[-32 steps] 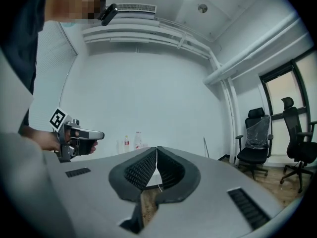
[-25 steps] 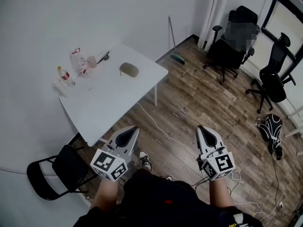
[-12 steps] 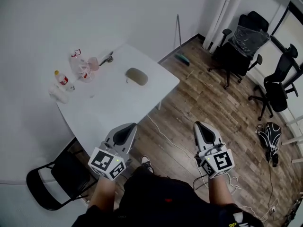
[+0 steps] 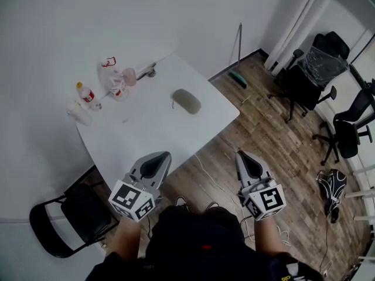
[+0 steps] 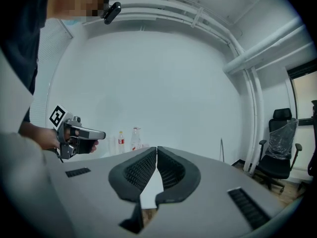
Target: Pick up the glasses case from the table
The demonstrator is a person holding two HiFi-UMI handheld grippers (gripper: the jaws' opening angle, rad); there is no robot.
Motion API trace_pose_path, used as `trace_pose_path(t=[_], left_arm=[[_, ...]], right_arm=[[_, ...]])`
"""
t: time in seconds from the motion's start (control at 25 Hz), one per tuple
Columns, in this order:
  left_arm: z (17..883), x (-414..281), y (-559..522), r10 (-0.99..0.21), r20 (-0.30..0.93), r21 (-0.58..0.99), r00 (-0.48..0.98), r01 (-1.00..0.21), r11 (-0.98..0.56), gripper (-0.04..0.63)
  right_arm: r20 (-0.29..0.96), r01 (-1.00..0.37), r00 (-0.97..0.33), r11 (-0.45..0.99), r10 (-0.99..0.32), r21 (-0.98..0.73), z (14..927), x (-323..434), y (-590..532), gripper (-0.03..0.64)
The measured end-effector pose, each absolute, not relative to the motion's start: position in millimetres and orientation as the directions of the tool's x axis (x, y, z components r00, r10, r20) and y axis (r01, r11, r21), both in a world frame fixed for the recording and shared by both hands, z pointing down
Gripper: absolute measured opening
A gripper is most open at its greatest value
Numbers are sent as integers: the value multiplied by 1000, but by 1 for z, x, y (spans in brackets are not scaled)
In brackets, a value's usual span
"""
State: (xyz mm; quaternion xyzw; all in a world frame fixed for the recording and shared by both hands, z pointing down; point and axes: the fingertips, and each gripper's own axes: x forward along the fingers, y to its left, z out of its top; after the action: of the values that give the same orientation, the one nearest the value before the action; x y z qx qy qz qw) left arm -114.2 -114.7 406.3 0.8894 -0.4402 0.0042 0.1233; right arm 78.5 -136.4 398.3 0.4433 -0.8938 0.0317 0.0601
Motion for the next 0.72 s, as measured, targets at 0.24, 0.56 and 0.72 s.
trace_pose_path(t=[0.24, 0.56, 0.72], left_arm=[[406, -130, -139, -834, 126, 208, 537, -836, -507, 21], [403, -138, -185, -927, 142, 207, 346, -926, -314, 21], [402, -134, -209, -958, 143, 209, 250, -953, -218, 21]], right_arm=[[146, -738, -670, 674, -728, -24, 406, 62, -181, 21], [131, -587, -806, 808, -577, -56, 405, 43, -268, 21], [156, -502, -860, 862, -486, -79, 419, 37, -310, 21]])
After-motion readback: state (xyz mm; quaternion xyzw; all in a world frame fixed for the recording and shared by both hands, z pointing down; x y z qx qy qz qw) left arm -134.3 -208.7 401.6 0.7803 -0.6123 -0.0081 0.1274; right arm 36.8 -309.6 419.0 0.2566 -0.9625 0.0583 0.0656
